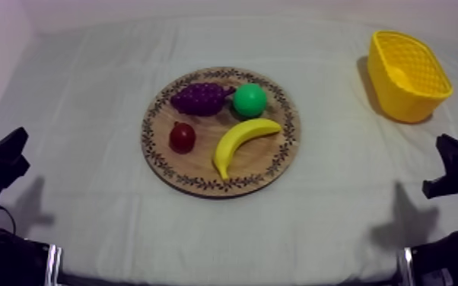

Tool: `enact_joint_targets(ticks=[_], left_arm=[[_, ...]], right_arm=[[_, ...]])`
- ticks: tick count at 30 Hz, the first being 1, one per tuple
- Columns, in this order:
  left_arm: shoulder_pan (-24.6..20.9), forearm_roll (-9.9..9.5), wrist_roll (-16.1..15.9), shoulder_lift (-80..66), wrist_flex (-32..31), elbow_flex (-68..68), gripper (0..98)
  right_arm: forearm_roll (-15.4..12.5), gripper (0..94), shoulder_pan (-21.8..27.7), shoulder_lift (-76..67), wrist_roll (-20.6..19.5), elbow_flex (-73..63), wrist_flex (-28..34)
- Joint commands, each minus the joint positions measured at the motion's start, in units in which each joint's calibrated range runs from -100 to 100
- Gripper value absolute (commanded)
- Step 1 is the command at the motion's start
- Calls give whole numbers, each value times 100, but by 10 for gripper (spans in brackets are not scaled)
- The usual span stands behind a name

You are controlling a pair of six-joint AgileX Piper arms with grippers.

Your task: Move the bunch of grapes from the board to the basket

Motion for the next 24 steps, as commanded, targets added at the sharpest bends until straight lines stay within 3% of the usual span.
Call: enact_joint_targets(ticks=[1,19,24], left_arm=[[-3,2,1,0,2,-3,1],[-3,2,1,0,2,-3,1],[-3,2,1,0,2,-3,1]], right_arm=[[-1,6,1,0,-1,2,-4],[-1,6,1,0,-12,2,-4],[-1,6,1,0,-281,2,38]])
